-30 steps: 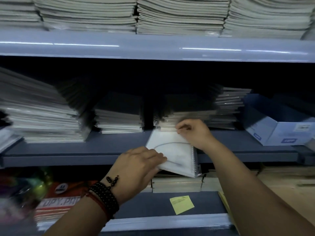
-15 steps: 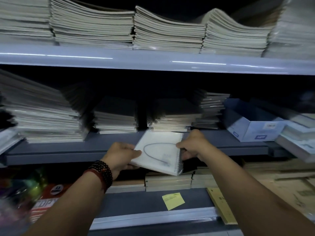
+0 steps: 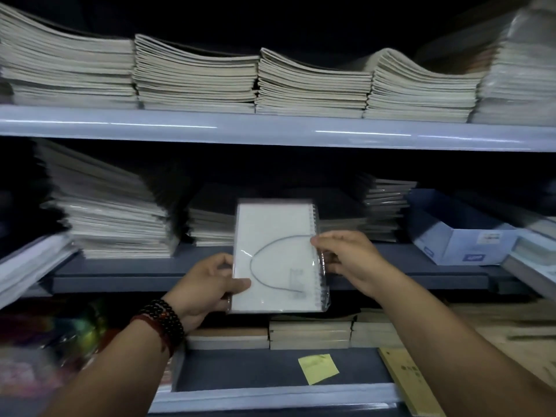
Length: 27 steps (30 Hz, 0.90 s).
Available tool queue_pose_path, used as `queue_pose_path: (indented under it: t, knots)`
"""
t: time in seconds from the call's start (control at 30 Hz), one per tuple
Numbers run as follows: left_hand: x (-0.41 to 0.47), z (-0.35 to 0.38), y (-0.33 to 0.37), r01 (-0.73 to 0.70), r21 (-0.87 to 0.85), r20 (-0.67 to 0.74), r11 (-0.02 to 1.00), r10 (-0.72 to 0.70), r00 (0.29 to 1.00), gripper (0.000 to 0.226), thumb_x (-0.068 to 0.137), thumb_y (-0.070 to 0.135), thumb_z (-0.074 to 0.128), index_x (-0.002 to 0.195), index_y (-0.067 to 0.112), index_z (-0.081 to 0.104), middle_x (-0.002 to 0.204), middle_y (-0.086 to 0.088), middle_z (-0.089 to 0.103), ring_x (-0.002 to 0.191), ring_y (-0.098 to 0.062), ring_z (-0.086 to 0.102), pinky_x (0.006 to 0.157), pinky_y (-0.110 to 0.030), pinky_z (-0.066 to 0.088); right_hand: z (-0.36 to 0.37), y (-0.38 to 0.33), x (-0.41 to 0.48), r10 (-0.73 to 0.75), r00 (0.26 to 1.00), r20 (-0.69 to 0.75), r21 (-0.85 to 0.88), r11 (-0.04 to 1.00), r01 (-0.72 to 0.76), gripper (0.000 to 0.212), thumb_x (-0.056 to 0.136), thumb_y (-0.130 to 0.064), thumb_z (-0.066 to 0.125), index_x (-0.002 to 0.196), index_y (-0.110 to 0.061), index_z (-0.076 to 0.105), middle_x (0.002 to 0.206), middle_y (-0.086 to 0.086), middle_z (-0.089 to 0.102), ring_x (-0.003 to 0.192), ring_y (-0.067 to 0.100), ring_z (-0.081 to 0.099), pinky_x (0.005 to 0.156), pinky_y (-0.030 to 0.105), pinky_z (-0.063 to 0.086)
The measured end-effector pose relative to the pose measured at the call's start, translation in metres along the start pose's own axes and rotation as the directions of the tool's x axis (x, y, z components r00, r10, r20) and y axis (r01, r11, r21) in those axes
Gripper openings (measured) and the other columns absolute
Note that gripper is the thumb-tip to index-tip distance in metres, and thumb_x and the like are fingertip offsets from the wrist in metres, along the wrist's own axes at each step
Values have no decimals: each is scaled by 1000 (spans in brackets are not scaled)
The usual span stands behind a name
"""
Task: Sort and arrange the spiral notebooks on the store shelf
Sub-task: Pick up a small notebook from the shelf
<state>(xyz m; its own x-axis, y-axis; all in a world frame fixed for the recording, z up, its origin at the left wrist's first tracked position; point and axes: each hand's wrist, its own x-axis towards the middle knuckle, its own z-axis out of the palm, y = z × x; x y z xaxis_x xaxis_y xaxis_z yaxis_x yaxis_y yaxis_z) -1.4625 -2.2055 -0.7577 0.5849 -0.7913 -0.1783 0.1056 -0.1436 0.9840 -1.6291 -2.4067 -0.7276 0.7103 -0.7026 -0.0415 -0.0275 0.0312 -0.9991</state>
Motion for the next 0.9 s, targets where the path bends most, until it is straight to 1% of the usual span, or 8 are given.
queue_pose_path:
  t: [0.13,0.23,0.33,0.4,0.53,0.7,0.83,0.9]
  knots:
    - [-1,-6,0,-107,-85,-91,991,99,991,34,87,-3,71,119,0,59,110,-16,75,106,-37,71,97,-59,50,17,0,0,-19,996,84,1,1000,19,22,88,-7,72,109,-13,67,92,5,77,77,19,73,75,42,60]
    - [3,-7,-3,-177,-83,-179,981,160,971,32,86,0,74,116,5,65,105,-15,76,91,-28,74,81,-42,61,33,1,1,-80,997,-4,43,996,80,27,86,2,70,108,-12,63,93,9,77,78,24,73,72,43,58]
    - [5,-2,-3,-264,336,-399,904,390,830,34,84,22,81,114,23,65,116,-1,67,93,-15,67,79,-31,55,45,-6,3,-192,964,-184,63,976,207,26,85,6,66,103,-13,62,86,5,77,73,22,70,66,35,56]
    - [-4,10,4,-349,424,-315,836,497,809,39,84,39,78,119,36,60,121,11,59,99,-6,64,85,-32,57,52,-9,2,-303,919,-253,4,950,314,29,84,4,65,99,-20,60,82,5,76,71,25,68,64,37,55]
    - [-17,42,16,-388,42,25,921,387,922,58,86,28,78,132,53,53,136,17,52,113,-14,67,82,-36,62,79,-11,-8,-514,846,-141,-175,854,490,22,87,-17,74,99,-31,62,89,-3,74,78,19,71,72,44,58]
    - [-14,35,24,-438,-279,-120,854,422,899,56,92,-6,59,130,35,55,124,-5,70,91,-26,73,79,-48,59,94,-5,-6,-457,878,139,-192,858,477,25,89,-48,63,108,-34,71,109,-13,73,101,10,69,92,45,56]
    - [-8,18,21,-361,-468,-172,806,318,932,56,92,-9,54,133,30,52,118,-17,72,104,-37,71,86,-66,55,90,3,1,-448,841,303,-132,854,503,15,96,-17,64,104,-17,77,120,-11,71,115,1,64,100,26,50]
    - [-3,9,17,-332,-509,-210,794,259,943,53,93,-8,52,131,28,55,124,-16,69,107,-41,69,82,-63,57,88,6,7,-492,854,170,-134,847,515,16,94,-7,65,97,-17,77,109,-10,75,106,2,67,92,21,52]
